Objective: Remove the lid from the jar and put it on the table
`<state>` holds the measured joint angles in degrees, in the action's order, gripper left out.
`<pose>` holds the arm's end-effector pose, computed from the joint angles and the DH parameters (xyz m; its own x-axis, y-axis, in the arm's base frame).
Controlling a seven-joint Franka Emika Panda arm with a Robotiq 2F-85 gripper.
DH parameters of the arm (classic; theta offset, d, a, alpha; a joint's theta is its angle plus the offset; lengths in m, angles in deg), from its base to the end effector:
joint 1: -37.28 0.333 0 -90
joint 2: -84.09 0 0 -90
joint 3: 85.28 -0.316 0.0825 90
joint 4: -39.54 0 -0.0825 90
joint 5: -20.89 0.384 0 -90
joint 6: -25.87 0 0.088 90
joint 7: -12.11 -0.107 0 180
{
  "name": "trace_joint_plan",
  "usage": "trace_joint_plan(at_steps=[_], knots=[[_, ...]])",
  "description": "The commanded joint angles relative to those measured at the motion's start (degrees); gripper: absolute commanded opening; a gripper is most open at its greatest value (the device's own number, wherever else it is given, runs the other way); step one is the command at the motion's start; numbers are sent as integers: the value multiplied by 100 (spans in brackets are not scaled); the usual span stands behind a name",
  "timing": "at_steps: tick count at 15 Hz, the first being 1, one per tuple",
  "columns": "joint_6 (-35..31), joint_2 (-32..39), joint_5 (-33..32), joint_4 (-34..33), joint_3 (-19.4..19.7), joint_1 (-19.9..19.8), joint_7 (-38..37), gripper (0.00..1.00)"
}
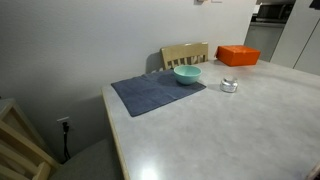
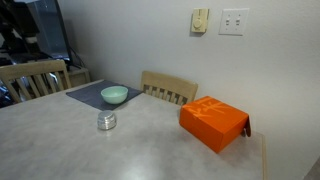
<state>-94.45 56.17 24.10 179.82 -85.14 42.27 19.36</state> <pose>0.4117 0.0376 0.4874 0.9730 0.1810 0.1433 0.1878 -0.9816 -0.0351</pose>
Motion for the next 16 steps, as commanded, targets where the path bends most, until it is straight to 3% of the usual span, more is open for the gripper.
trace_joint_plan(at_steps=[1,10,16], knots=[[-686,549,78,174,137,20,442,100],[-501,378,20,163,43,-25,247,100],[-469,1076,-39,-244,-53,-16,149,100]])
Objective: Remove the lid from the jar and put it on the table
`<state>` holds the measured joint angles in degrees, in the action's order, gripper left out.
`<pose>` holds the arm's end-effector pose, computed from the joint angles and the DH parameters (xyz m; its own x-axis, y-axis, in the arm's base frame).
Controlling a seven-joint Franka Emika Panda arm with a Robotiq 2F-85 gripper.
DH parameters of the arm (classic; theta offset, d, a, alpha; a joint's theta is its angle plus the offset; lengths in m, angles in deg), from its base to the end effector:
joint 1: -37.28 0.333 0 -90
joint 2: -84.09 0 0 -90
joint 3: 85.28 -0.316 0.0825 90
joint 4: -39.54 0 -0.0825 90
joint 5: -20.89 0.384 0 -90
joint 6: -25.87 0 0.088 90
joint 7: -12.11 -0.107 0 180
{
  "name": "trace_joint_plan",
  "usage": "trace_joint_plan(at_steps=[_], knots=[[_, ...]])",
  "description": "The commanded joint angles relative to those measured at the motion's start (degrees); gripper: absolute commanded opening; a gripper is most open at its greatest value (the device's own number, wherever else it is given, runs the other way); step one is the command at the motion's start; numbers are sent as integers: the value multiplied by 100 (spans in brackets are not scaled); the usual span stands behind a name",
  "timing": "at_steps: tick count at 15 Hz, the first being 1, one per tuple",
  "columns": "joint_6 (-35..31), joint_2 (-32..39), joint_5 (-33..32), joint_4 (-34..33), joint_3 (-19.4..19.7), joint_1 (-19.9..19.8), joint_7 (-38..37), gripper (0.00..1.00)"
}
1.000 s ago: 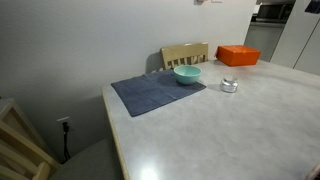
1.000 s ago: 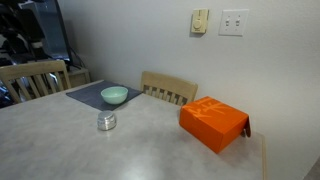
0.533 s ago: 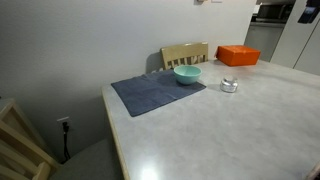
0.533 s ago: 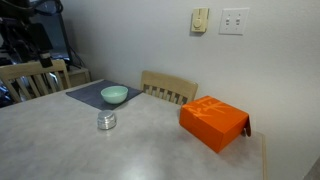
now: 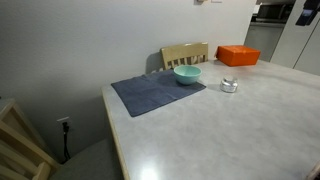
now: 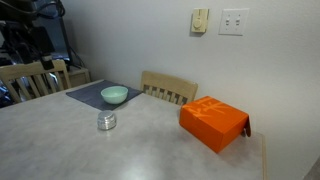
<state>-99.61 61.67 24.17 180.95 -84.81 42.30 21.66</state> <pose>0.4297 0.0362 0.4463 0.9702 0.2108 0.1193 0.2161 -0.9758 -0.0338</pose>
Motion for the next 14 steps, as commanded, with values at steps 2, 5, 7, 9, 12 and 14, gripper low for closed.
trace_joint_plan(at_steps=[2,5,7,9,12,14], knots=[[116,921,-66,-619,-134,-17,-121,100],[268,1569,-135,-1078,-204,-44,-191,100],[400,1972,-166,-1398,-235,-53,-231,100],[168,1699,-75,-1087,-237,-52,-172,100],[173,1860,-76,-1190,-241,-57,-177,100],[11,1893,-19,-1193,-229,-65,-169,100]])
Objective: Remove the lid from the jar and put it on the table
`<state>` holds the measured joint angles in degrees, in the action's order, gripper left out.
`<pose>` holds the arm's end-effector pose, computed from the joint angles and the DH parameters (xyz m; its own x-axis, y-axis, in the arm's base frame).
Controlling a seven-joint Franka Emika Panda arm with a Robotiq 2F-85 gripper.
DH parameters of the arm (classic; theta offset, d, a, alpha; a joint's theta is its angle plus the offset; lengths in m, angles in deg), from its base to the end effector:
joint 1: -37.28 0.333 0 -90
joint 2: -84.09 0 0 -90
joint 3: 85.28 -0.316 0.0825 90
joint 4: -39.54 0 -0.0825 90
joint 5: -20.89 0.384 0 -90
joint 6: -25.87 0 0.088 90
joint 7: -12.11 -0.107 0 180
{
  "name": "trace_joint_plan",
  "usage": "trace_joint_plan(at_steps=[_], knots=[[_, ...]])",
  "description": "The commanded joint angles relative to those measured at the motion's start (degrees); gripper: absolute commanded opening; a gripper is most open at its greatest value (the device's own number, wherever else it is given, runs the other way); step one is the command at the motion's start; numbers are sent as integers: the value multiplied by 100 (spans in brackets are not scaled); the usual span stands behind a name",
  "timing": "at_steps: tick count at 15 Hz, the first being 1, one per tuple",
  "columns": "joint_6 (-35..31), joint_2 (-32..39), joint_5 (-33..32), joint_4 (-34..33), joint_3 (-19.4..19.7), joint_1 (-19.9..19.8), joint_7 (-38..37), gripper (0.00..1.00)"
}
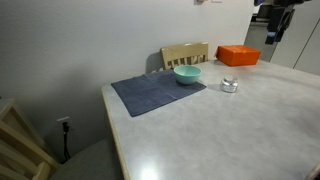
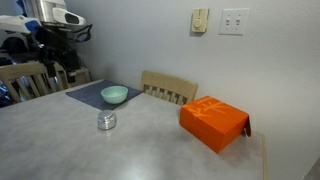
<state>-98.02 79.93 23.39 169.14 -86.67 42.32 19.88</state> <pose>0.5018 0.0584 0.3894 0.9749 0.2214 -0.0226 0.2205 -0.9747 -0.0372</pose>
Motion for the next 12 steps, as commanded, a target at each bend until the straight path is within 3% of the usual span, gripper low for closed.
trace_joint_plan(at_steps=[1,12], knots=[[-234,127,94,-19,-35,-72,32,100],[-1642,1483,37,-302,31,-225,-459,100]])
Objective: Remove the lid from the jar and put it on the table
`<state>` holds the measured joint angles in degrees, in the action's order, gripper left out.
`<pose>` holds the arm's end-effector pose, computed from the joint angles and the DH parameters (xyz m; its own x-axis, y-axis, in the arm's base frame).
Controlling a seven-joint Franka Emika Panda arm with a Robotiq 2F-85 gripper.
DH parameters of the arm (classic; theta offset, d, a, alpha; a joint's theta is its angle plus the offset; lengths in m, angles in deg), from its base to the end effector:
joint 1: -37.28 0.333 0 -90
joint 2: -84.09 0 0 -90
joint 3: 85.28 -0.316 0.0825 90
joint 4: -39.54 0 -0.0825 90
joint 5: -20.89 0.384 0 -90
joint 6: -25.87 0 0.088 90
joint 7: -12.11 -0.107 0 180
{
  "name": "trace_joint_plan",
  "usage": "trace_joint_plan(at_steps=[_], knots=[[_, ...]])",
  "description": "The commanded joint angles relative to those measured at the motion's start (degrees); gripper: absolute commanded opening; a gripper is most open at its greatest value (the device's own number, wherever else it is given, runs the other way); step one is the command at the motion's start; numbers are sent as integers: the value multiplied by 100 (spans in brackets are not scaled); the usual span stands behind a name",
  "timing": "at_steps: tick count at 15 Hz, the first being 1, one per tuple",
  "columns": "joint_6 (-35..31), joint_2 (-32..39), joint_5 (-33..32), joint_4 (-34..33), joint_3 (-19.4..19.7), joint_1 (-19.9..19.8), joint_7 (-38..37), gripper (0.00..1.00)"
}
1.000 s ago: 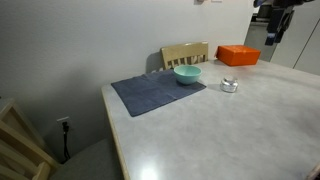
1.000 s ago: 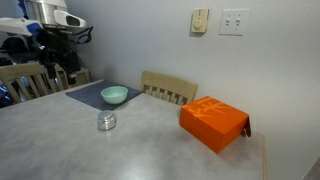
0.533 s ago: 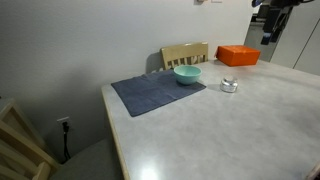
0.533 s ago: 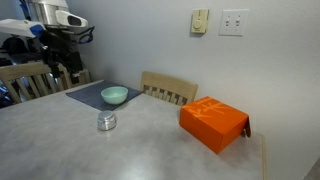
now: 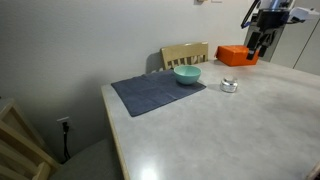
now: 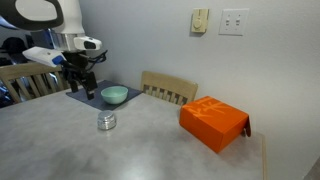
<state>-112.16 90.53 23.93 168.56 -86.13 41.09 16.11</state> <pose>0.5365 0.0440 0.3190 0.9927 0.1112 0.0467 0.1129 -0.9930 -0.0357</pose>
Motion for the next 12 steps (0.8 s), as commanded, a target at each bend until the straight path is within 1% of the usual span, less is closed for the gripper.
trace_joint_plan(at_steps=[1,3,6,12], knots=[[-333,545,23,-311,-24,-113,-92,100],[-407,791,119,-510,-52,-158,10,100],[-345,1152,64,-851,-49,-168,-71,100],[-159,2049,-205,-1587,34,-73,-383,100]])
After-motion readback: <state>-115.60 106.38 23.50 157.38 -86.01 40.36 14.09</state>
